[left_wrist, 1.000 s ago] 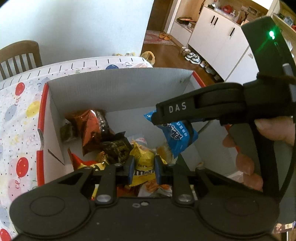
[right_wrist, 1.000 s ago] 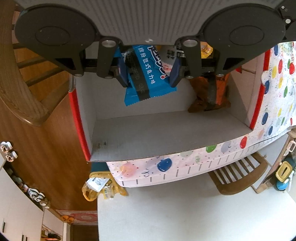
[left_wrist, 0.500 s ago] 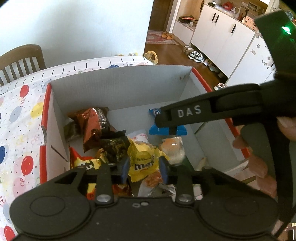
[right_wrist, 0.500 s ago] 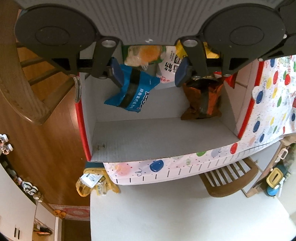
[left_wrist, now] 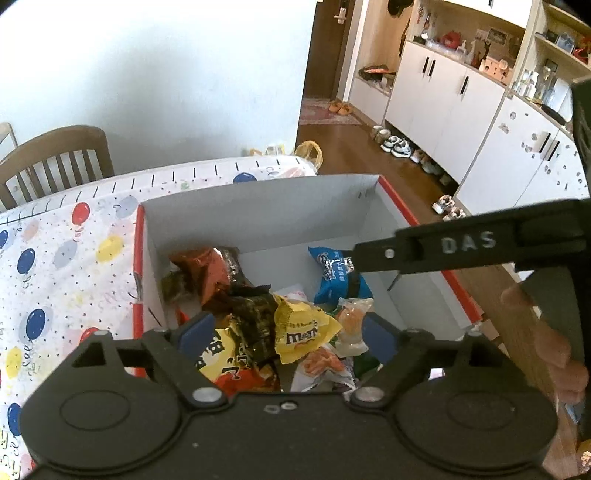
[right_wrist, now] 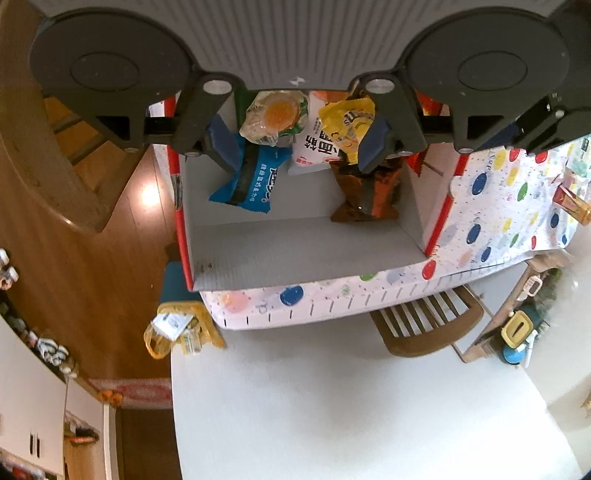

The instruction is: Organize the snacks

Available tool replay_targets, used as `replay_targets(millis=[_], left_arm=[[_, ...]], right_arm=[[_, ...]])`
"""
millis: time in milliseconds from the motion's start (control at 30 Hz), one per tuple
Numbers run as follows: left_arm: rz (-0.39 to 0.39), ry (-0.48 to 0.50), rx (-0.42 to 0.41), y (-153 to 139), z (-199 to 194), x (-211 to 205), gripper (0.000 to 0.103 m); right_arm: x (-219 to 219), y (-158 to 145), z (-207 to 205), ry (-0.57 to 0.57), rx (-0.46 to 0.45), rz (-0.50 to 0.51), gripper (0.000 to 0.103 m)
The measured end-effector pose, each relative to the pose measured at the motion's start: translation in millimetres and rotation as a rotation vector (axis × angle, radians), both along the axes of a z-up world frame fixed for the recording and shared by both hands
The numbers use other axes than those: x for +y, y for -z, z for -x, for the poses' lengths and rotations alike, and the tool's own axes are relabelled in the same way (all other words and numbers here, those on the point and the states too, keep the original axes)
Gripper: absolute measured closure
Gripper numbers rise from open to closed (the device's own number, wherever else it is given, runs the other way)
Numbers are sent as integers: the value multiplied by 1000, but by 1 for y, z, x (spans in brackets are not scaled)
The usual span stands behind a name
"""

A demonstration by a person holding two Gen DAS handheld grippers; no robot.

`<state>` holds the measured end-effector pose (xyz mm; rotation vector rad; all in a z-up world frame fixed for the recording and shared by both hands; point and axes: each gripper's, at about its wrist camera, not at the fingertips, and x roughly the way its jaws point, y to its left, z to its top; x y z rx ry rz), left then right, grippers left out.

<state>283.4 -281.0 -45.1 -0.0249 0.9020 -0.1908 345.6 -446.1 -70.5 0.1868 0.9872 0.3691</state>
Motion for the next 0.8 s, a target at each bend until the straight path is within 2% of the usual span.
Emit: replay_targets(millis=[100, 167, 533, 667, 800], left_arm=[[-3, -8, -28, -7, 7, 6, 11], [4, -13, -42, -11, 10, 11, 10], [21, -22, -125, -37, 41, 38, 6], [37, -37, -149, -46, 53, 50, 3], [36, -43, -194, -56, 67, 57, 1]], right_arm=[[-1, -10, 13, -26, -39, 3, 31], [-1, -16, 20, -31, -64, 4, 24], [-7, -41, 68, -30, -180, -31, 17], [-3, -48, 87, -41, -230, -35, 4], [2, -54, 106, -45, -285, -28, 2]])
